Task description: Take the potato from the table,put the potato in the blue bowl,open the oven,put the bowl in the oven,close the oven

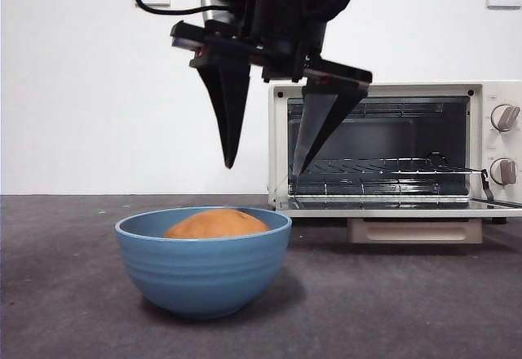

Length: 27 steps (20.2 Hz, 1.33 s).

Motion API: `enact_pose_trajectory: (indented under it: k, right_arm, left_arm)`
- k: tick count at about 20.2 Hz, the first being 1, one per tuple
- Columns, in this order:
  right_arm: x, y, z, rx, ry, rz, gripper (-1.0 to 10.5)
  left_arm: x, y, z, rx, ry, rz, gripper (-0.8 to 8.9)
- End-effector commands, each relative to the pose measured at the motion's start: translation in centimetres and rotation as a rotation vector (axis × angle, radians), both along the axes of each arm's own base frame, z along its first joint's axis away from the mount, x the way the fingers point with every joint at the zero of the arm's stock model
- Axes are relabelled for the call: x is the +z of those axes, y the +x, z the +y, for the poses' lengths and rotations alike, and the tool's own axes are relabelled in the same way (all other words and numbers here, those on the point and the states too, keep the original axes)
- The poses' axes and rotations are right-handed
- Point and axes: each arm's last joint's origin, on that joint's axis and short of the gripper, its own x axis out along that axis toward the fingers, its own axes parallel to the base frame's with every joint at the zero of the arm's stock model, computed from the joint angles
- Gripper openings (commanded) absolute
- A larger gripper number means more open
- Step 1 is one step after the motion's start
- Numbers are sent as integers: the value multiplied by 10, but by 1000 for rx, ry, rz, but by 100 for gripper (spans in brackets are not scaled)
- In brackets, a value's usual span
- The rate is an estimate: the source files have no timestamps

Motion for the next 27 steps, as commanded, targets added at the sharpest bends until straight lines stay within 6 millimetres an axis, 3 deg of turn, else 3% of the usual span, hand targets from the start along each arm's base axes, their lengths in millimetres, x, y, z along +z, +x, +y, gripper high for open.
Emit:
enact_pose_trajectory:
  k: [1, 7, 8, 10, 11, 17, 22, 27]
  right_arm:
    - [-17, 4, 4, 14, -39, 31, 347]
    - [-51, 14, 16, 13, -77, 66, 341]
    - [-53, 15, 16, 10, -76, 67, 315]
    - [-54, 15, 16, 9, -78, 68, 73]
    - [-54, 15, 16, 11, -78, 68, 15]
    - [-53, 13, 15, 23, -93, 78, -12]
    - [-25, 18, -10, -16, -73, 75, -12]
    - [20, 39, -68, -192, 7, 0, -12]
  left_arm:
    - [-1, 0, 0, 15, -9, 5, -8]
    - [-1, 0, 0, 25, -17, 11, -8]
    - [-1, 0, 0, 25, -17, 11, -8]
    - [-1, 0, 0, 25, -17, 11, -8]
    - [-1, 0, 0, 25, -17, 11, -8]
    - [-1, 0, 0, 24, -17, 11, -8]
    - [-1, 0, 0, 27, -19, 13, -7]
    - [-1, 0, 0, 27, -18, 13, -7]
